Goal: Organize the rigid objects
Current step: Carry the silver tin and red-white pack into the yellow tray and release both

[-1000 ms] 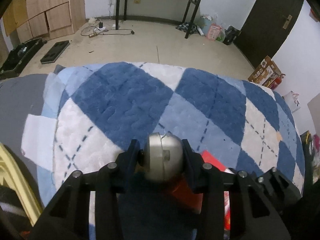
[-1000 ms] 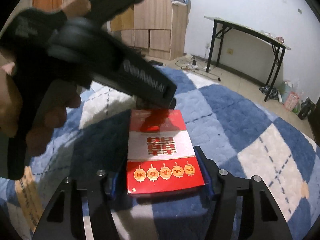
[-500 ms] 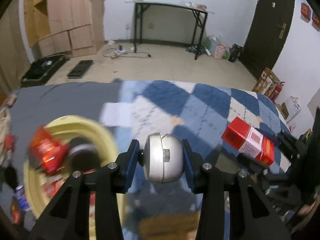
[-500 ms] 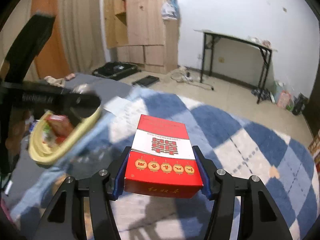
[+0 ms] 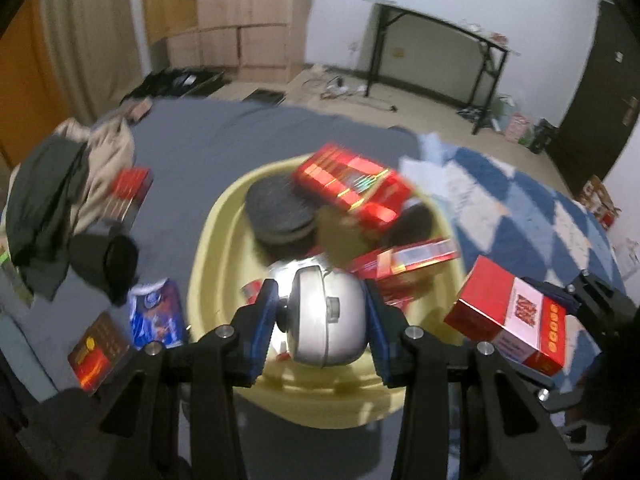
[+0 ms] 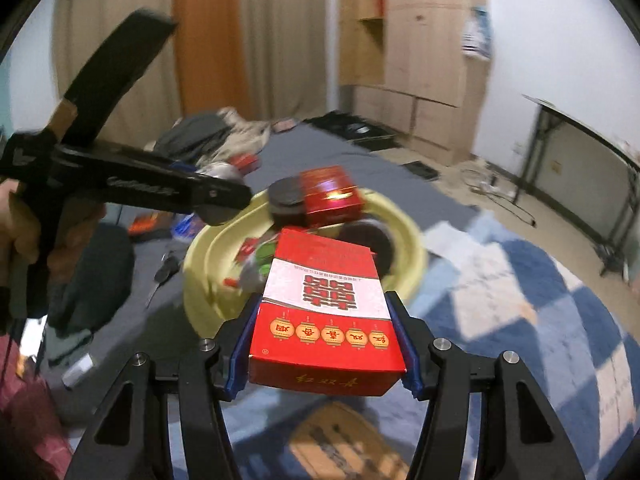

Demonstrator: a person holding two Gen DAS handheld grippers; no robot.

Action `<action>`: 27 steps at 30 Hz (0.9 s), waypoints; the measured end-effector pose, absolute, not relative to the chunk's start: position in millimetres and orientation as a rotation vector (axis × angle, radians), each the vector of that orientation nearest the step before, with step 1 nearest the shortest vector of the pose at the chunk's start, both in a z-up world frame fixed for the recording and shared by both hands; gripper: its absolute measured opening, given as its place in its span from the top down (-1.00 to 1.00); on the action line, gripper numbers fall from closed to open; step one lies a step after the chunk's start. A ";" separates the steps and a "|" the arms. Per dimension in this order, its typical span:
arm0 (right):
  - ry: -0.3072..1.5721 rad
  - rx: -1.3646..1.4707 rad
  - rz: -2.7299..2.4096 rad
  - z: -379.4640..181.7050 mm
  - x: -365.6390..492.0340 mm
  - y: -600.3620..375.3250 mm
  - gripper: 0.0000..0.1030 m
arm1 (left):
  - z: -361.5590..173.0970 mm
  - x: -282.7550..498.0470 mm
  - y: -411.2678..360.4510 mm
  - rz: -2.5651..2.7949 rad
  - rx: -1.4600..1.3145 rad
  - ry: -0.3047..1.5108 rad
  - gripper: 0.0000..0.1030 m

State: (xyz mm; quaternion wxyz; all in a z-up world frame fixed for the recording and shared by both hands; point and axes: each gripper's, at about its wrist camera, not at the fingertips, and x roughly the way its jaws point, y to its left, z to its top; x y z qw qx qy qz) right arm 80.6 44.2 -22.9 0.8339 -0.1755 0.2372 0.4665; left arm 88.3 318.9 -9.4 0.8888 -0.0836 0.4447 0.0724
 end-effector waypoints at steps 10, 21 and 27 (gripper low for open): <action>0.563 -0.449 0.972 -73.4 123.3 121.0 -0.13 | -69.5 100.1 354.2 0.162 -0.288 0.926 0.16; 0.562 -0.427 0.974 -92.6 131.4 137.6 -0.12 | -83.7 110.8 361.1 0.176 -0.301 0.918 0.16; 0.591 -0.417 0.976 -91.3 133.2 140.1 -0.16 | -78.5 102.2 353.0 0.201 -0.300 0.910 -0.29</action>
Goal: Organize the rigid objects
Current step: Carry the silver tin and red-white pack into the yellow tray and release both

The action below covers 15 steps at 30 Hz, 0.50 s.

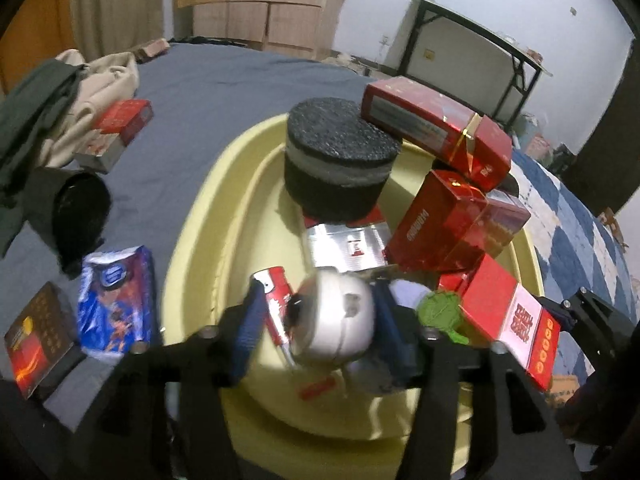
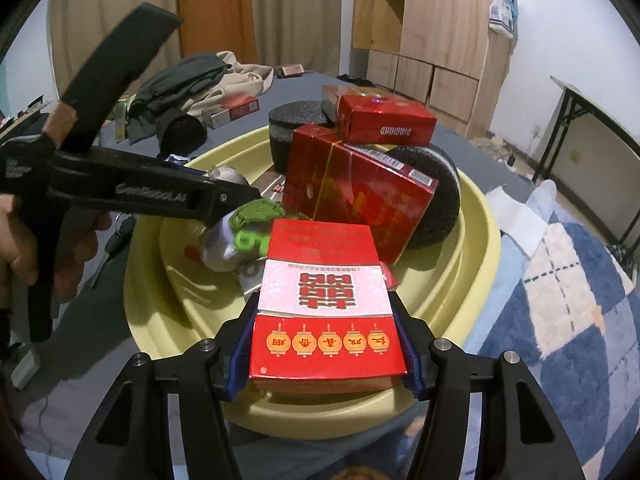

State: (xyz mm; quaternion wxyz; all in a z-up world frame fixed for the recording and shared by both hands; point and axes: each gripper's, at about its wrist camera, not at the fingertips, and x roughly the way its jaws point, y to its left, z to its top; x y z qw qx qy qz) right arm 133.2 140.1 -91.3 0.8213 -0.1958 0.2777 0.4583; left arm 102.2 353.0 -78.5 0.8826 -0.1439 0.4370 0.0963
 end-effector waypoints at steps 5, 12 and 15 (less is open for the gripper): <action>0.580 -0.357 0.991 -76.7 125.0 116.8 -0.73 | -49.4 85.5 342.6 0.229 -0.317 0.827 -0.87; 0.561 -0.301 0.947 -42.6 123.4 53.7 -0.99 | 9.1 79.0 286.2 0.226 -0.328 0.771 -1.00; 0.572 -0.324 0.886 -32.4 137.9 22.7 -0.99 | 38.6 61.9 249.2 0.307 -0.390 0.704 -1.00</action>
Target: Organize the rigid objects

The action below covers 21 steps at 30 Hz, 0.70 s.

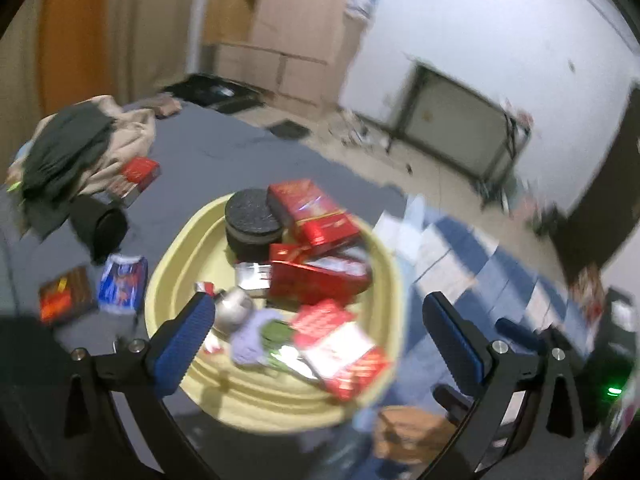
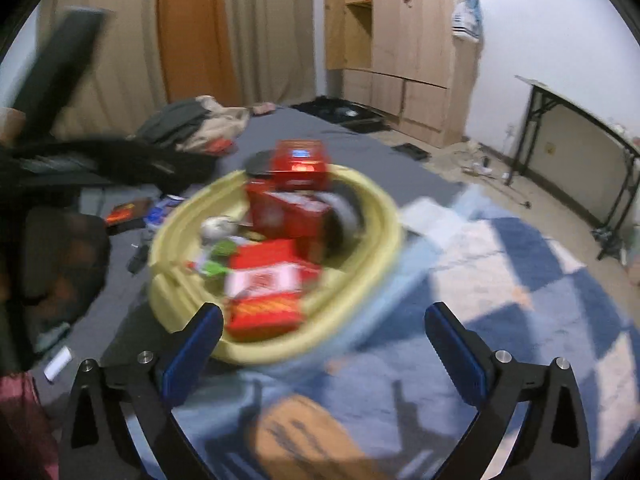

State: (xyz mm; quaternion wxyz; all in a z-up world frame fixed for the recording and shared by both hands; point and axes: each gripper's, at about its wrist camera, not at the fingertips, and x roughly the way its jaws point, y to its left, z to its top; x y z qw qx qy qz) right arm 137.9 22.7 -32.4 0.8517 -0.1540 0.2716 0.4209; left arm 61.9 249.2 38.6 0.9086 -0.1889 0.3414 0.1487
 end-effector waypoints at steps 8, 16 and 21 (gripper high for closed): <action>0.544 -0.417 0.879 -41.9 162.1 -12.0 -0.99 | 7.6 12.8 163.7 0.600 -0.451 0.607 -1.00; 0.572 -0.442 0.920 -75.4 199.8 -2.7 -0.99 | -77.1 26.1 157.9 0.779 -0.420 0.722 -1.00; 0.673 -0.472 0.923 -128.1 213.7 15.0 -1.00 | -115.6 48.9 159.2 0.785 -0.455 0.770 -1.00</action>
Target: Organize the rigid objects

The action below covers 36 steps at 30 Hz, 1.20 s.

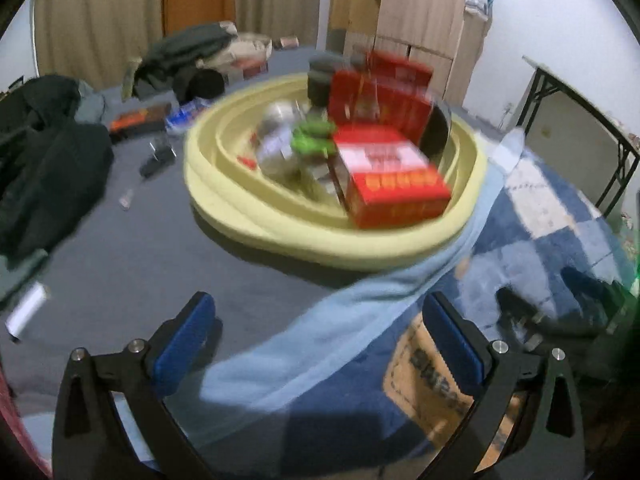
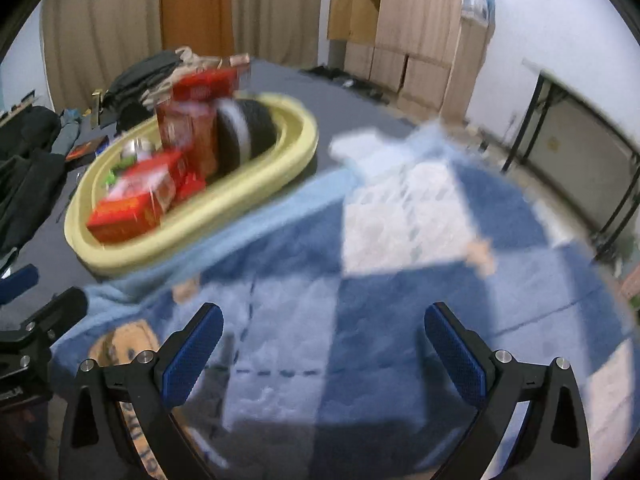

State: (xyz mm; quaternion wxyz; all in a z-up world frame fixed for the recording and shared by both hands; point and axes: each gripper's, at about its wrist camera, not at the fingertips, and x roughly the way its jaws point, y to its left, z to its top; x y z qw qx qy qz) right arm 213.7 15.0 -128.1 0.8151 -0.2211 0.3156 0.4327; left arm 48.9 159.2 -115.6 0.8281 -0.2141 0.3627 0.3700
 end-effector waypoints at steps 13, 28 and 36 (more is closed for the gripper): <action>0.671 -0.472 0.901 -127.1 217.9 17.9 -1.00 | -129.7 58.2 162.8 0.839 -0.428 0.812 -1.00; 0.664 -0.484 0.896 -126.9 215.3 18.7 -1.00 | -128.1 57.6 158.1 0.831 -0.440 0.812 -1.00; 0.664 -0.484 0.896 -126.7 215.8 18.8 -1.00 | -127.5 57.4 156.9 0.831 -0.440 0.813 -1.00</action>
